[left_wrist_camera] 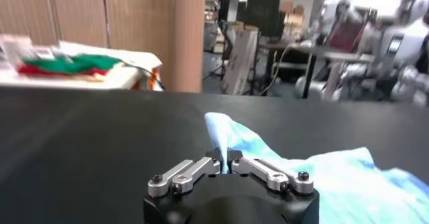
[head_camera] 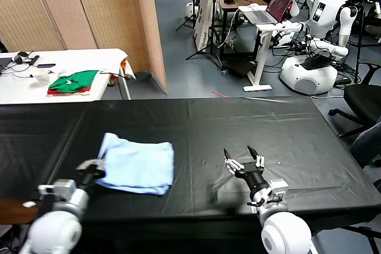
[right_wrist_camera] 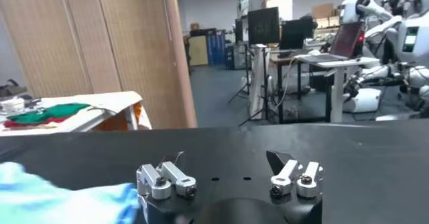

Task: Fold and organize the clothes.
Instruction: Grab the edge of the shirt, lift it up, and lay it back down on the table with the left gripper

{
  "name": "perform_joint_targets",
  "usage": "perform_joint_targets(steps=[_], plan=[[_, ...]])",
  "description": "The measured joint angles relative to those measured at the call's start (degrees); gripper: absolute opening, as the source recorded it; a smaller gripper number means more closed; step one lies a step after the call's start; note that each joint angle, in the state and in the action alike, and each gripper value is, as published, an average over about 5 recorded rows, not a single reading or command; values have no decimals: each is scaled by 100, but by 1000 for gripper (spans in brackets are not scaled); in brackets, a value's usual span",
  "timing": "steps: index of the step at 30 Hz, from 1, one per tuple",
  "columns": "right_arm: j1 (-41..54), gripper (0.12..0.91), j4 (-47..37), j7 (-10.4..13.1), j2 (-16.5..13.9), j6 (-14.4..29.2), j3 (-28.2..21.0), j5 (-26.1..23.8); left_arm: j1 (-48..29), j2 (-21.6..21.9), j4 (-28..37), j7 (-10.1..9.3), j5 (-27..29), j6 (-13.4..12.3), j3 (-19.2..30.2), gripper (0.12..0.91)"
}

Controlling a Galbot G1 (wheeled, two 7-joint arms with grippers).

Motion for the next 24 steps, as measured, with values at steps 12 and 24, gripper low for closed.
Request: perform_joint_targets(steps=[12, 24], plan=[[-44, 907, -51, 7, 40, -12, -34, -45, 468, 1445, -401, -148, 383, 115, -1428, 185], [-314, 907, 155, 5, 16, -12, 120, -156, 41, 18, -646, -449, 1320, 371, 604, 185]])
